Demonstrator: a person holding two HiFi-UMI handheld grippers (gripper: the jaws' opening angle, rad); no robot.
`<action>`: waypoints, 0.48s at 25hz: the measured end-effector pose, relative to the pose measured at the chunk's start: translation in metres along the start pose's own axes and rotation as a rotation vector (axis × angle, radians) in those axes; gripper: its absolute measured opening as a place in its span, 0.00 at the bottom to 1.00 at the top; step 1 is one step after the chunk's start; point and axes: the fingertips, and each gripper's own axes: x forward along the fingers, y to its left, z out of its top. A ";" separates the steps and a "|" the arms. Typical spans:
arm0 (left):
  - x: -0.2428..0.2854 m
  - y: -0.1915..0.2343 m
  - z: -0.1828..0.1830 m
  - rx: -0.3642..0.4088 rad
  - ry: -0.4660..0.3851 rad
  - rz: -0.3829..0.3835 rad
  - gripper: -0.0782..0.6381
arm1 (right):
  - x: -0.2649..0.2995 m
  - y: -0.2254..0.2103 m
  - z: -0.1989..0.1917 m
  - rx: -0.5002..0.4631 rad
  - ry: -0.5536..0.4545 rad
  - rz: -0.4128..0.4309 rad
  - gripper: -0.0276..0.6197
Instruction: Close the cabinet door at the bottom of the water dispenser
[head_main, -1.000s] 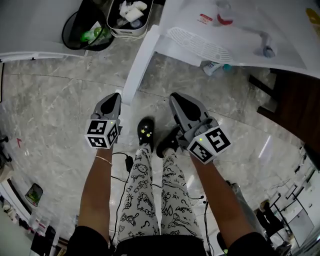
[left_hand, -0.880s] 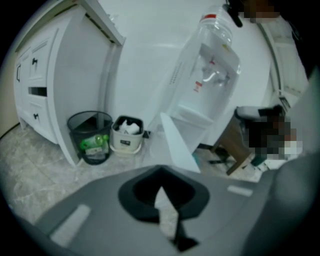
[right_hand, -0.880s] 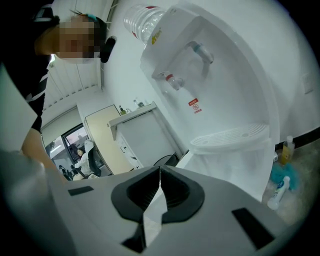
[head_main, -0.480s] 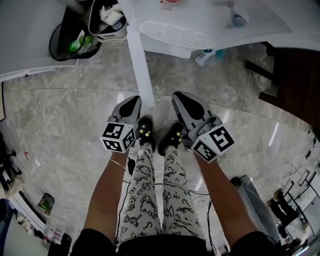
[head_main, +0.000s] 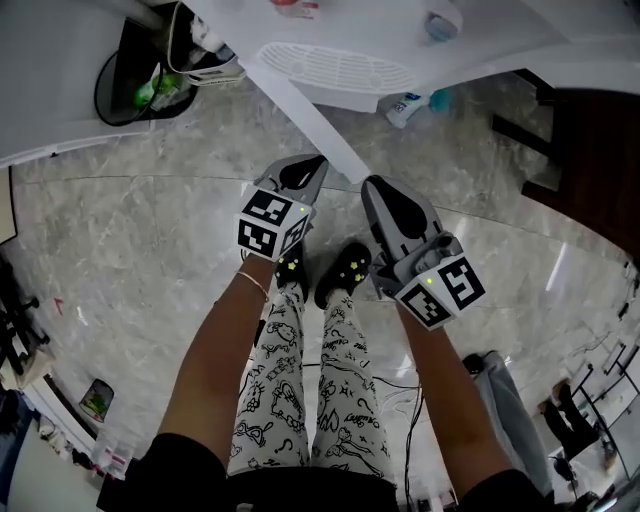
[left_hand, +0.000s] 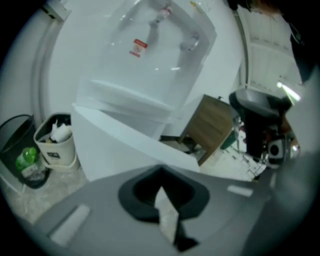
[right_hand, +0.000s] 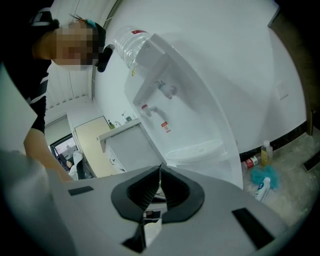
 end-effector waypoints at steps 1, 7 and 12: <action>0.007 -0.003 0.004 0.020 0.010 -0.011 0.11 | -0.002 -0.003 0.004 -0.001 -0.010 0.000 0.07; 0.039 -0.008 0.026 0.064 0.017 -0.021 0.11 | -0.003 -0.022 0.012 -0.029 0.002 0.009 0.07; 0.059 -0.007 0.036 0.064 0.010 -0.020 0.11 | -0.010 -0.035 0.024 -0.020 -0.024 -0.001 0.07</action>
